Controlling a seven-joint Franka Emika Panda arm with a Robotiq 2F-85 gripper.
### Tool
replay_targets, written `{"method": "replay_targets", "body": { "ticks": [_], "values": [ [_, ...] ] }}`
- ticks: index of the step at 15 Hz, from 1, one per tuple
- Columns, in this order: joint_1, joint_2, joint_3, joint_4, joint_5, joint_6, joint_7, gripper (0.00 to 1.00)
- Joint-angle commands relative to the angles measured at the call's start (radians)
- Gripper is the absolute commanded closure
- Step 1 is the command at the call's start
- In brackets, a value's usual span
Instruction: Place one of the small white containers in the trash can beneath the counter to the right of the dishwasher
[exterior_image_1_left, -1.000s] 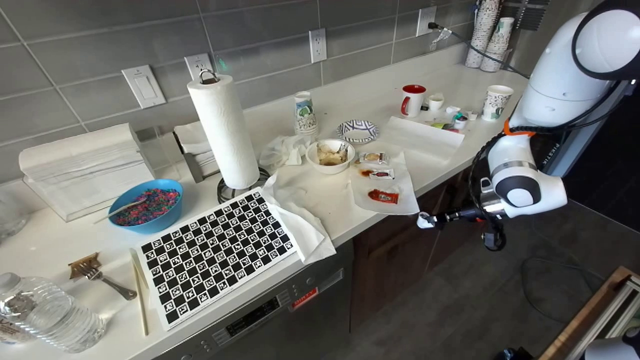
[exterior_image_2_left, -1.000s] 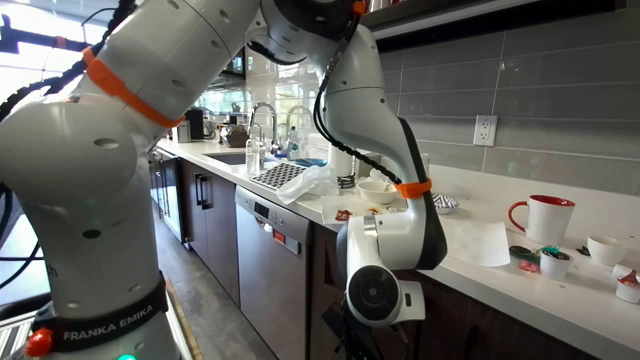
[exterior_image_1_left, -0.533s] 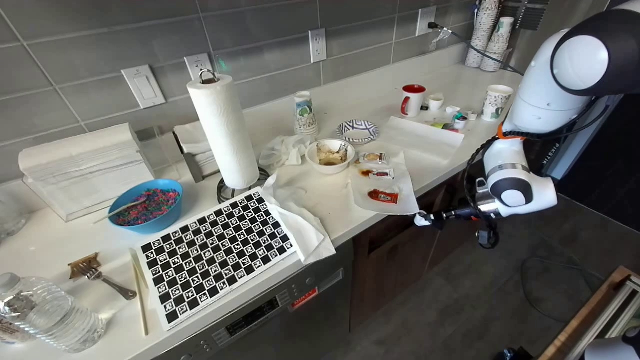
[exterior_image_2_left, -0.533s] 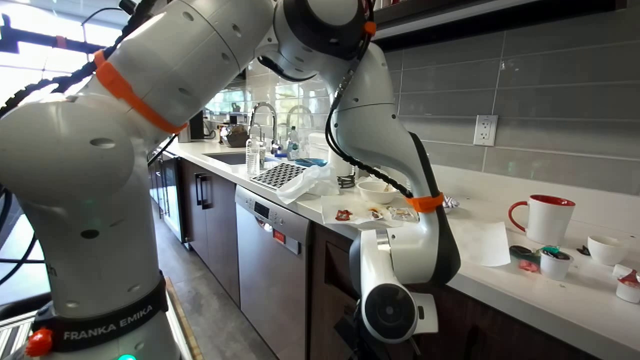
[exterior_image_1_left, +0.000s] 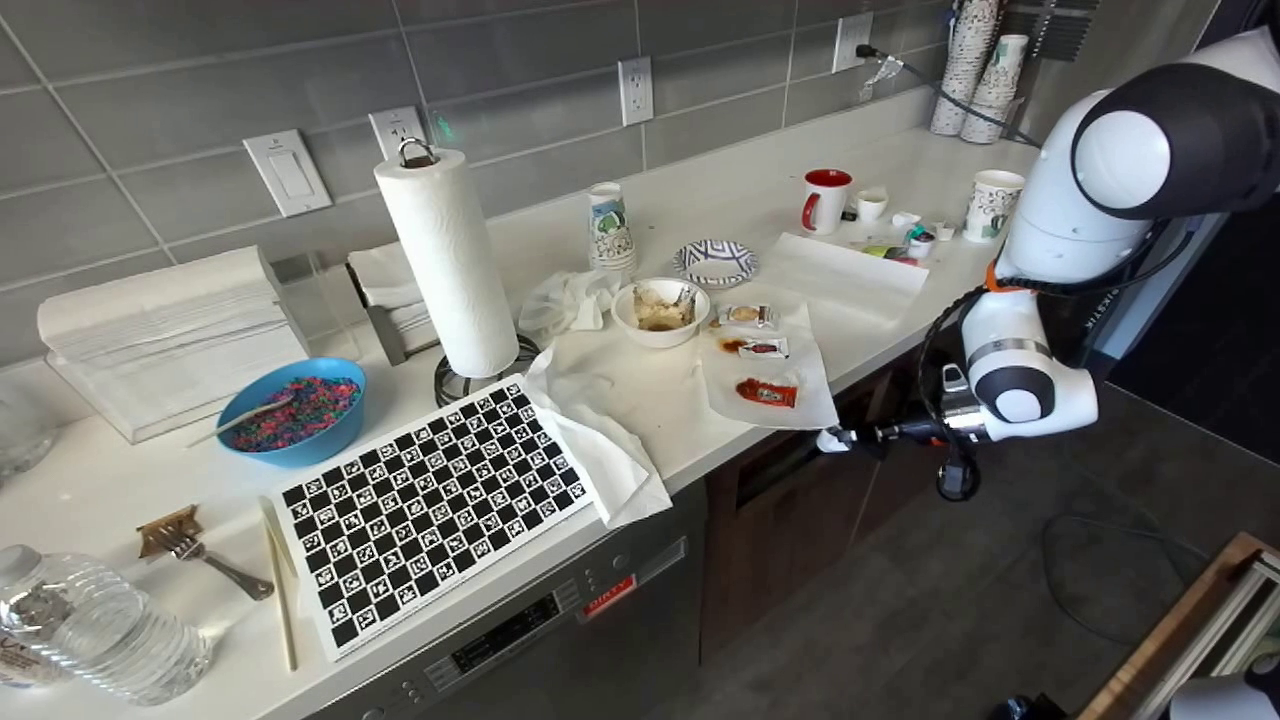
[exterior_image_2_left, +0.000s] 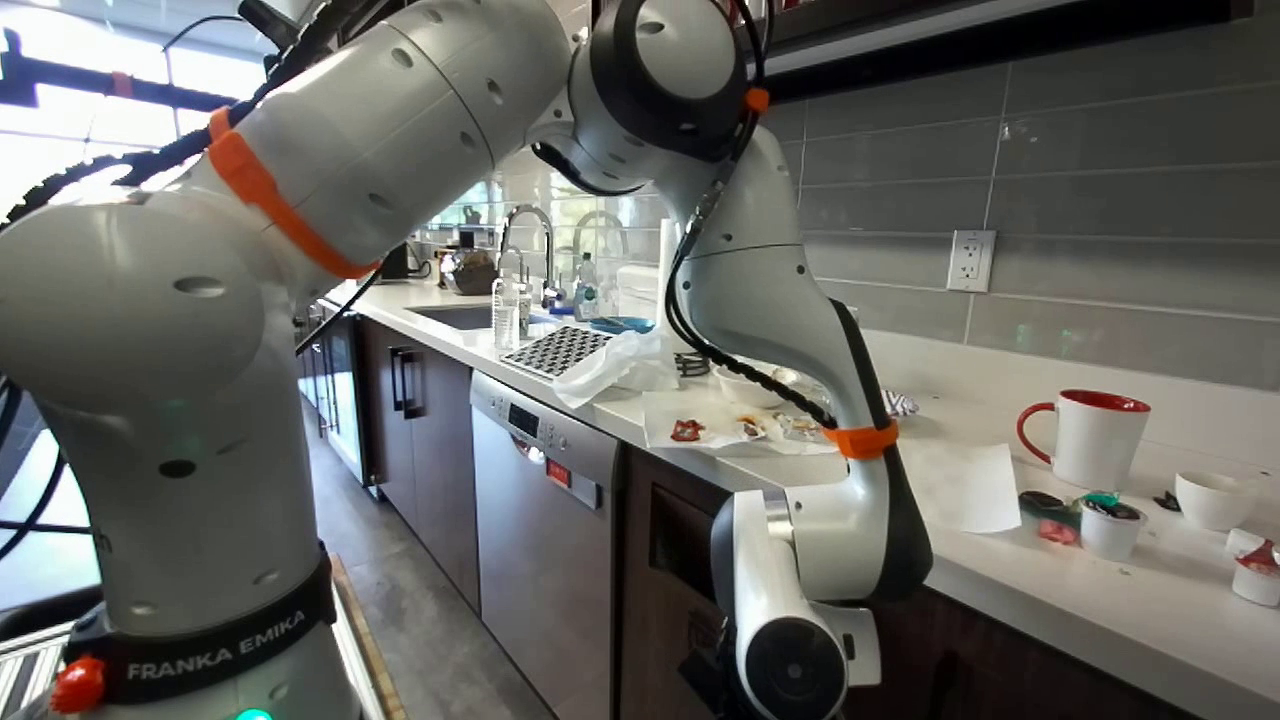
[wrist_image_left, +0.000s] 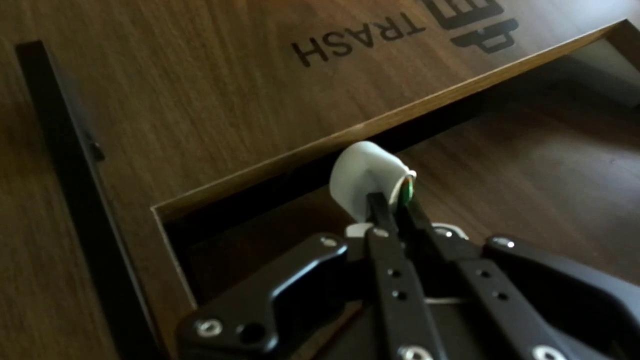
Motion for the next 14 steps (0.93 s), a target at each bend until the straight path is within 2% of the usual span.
{"method": "replay_targets", "body": {
  "ticks": [1,9,14],
  "values": [
    [-0.049,0.059,0.016,0.112,0.03,-0.121,0.022,0.98],
    [-0.083,0.138,0.015,0.18,0.032,-0.246,0.042,0.98],
    [-0.08,0.185,0.012,0.236,0.007,-0.261,0.104,0.98]
  ]
}}
